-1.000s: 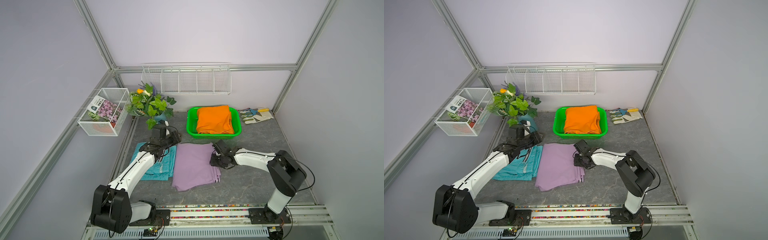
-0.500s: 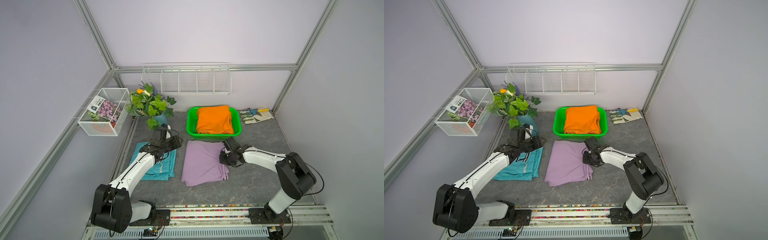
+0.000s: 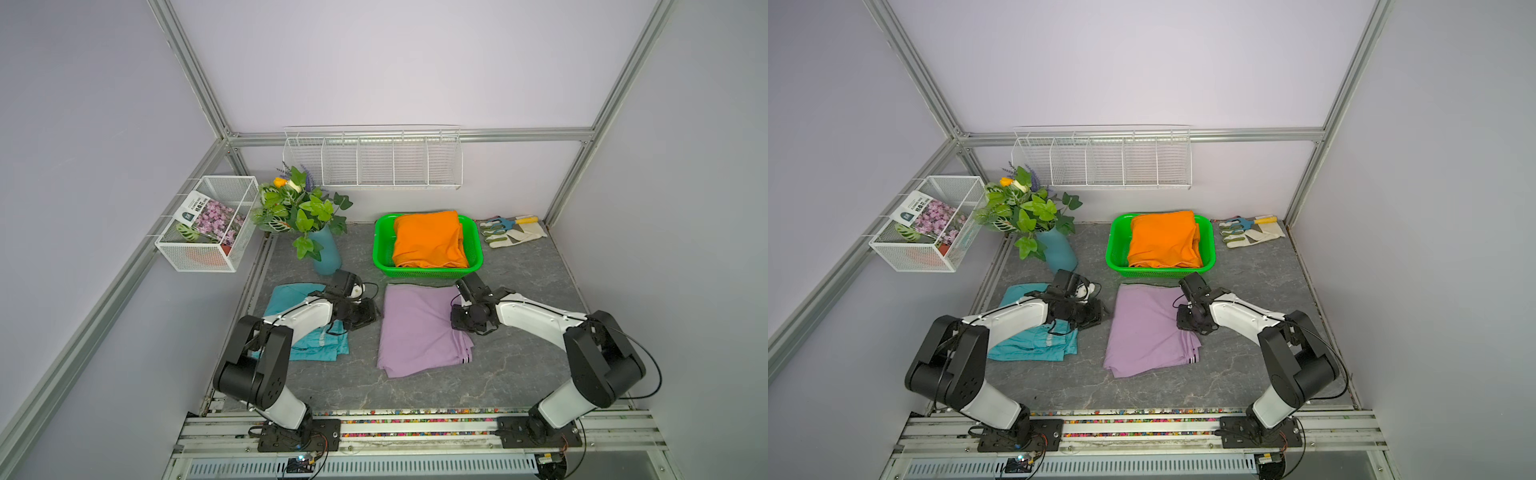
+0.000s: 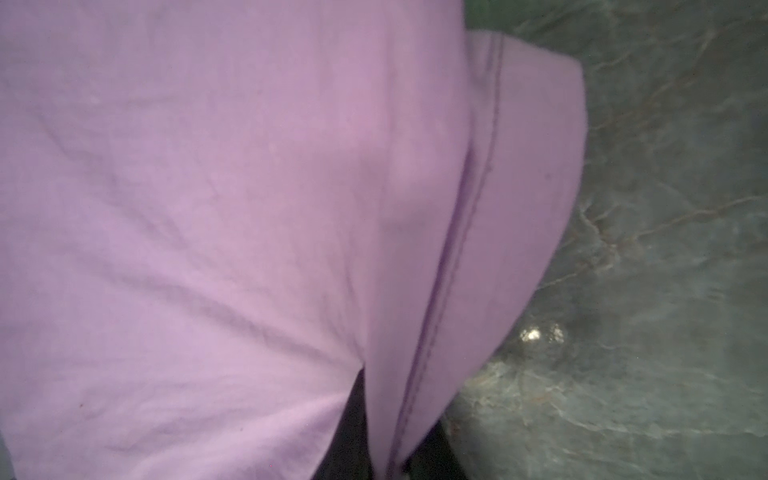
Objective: Put the folded long pants in the basket
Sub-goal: Pick up the long pant at the center of the board.
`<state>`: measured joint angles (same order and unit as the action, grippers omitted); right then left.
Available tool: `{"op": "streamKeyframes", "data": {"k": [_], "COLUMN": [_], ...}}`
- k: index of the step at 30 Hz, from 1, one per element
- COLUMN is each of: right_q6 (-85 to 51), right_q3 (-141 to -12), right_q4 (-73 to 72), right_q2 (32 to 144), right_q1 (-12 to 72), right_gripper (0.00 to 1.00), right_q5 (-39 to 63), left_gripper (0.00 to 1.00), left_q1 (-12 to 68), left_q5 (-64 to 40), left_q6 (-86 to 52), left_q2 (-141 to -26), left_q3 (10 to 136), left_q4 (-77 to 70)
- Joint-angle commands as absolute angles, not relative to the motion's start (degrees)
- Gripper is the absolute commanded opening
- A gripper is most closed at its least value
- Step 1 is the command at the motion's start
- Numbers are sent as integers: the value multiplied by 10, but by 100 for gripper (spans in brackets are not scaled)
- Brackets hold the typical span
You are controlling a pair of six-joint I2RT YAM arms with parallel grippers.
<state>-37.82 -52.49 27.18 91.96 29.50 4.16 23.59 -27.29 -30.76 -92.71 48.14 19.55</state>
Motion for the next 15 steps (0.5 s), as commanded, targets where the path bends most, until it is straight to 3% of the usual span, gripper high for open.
{"op": "streamKeyframes", "data": {"k": [1, 11, 13, 15], "right_q6": [-376, -388, -390, -394], "right_q3": [-517, -515, -513, -512], "right_q4": [265, 254, 255, 263], "right_q2": [927, 943, 941, 938], "right_q1": [296, 295, 295, 295], "right_gripper": [1, 2, 4, 15], "right_q5": [59, 70, 70, 62], "left_gripper": [56, 51, 42, 26], "left_q1": [246, 273, 274, 274], "left_q5": [-281, -286, -288, -285], "left_q6": [-302, -310, -308, -308], "left_q2": [-953, -1000, -1007, -1007], "left_q3": [501, 527, 534, 534], "left_q4": [173, 140, 143, 143]}}
